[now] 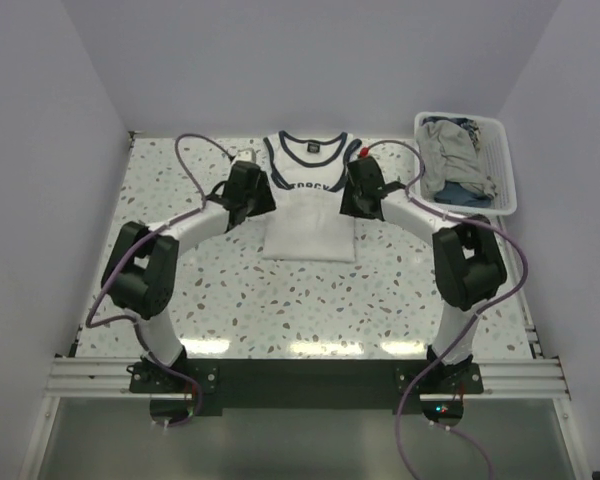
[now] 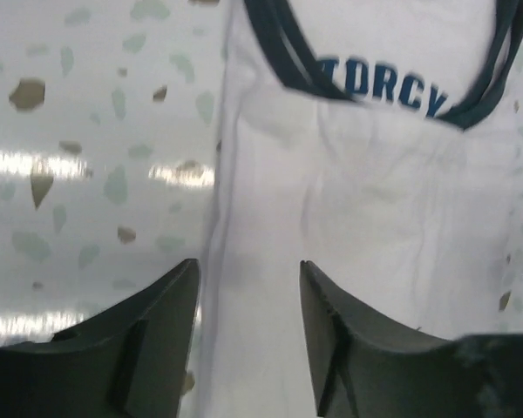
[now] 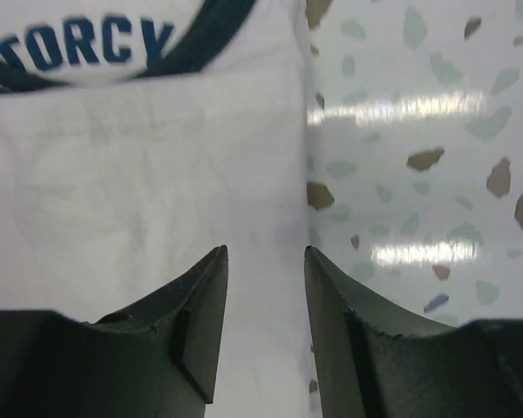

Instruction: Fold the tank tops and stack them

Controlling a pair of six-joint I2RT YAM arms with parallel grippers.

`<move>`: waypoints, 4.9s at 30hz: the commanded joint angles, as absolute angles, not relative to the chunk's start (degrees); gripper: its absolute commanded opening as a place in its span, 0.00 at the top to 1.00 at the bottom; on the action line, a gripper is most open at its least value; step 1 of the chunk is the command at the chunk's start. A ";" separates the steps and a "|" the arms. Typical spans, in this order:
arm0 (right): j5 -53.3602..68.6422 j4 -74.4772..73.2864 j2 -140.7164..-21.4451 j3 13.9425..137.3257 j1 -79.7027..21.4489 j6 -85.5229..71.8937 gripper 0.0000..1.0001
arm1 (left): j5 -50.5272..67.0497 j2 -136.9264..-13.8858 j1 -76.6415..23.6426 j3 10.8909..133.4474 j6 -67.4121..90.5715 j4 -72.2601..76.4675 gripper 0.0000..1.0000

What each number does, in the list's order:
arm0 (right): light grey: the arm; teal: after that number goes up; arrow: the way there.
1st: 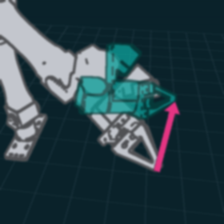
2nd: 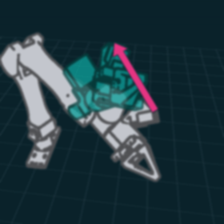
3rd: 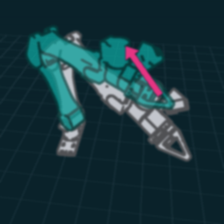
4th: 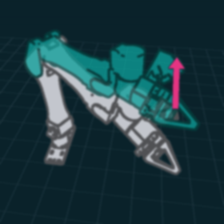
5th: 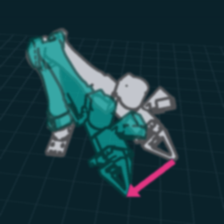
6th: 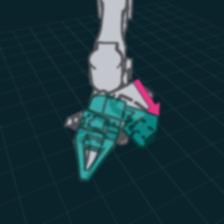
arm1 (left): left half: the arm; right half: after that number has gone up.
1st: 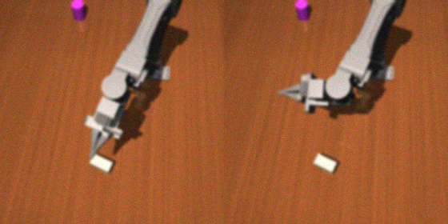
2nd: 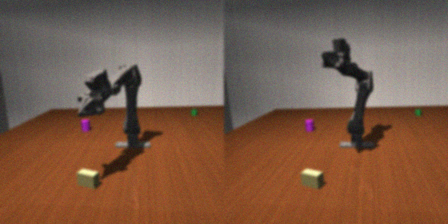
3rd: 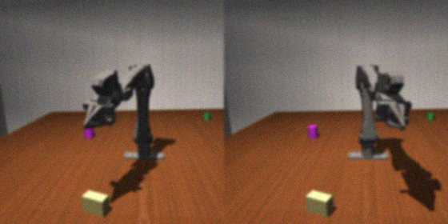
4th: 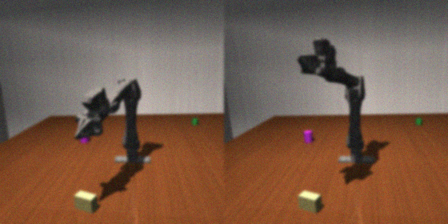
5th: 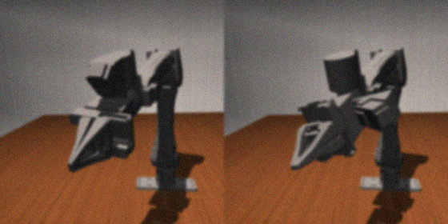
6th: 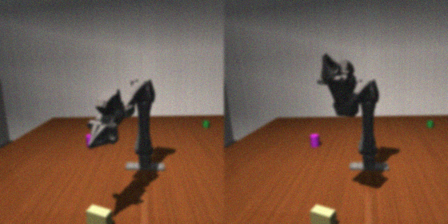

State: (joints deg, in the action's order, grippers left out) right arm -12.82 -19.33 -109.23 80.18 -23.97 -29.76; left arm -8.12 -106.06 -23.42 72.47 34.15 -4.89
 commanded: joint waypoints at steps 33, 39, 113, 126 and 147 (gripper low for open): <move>-7.12 1.67 -89.12 38.50 -28.39 -48.43 0.53 | 1.06 -91.76 -24.35 31.73 51.94 18.46 0.48; -8.17 3.07 -88.95 36.65 -28.13 -50.18 0.54 | 0.70 -92.81 -24.52 31.64 52.73 17.93 0.56; -18.99 -24.88 -75.21 67.91 -30.95 -33.76 0.99 | 2.20 -85.74 -26.29 67.57 49.31 -2.11 1.00; -5.10 -20.12 -119.40 102.11 -16.62 -28.83 0.94 | 9.67 -129.62 -17.41 100.88 47.64 6.50 1.00; -12.48 -22.15 -118.56 102.48 -21.08 -25.84 0.58 | 4.68 -118.49 -18.36 91.95 45.35 8.89 0.70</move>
State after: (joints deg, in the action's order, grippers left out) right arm -9.78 -23.07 -121.75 103.33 -16.43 -28.60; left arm 9.23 -124.27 -16.23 96.20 46.37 8.84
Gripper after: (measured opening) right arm 0.438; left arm 0.394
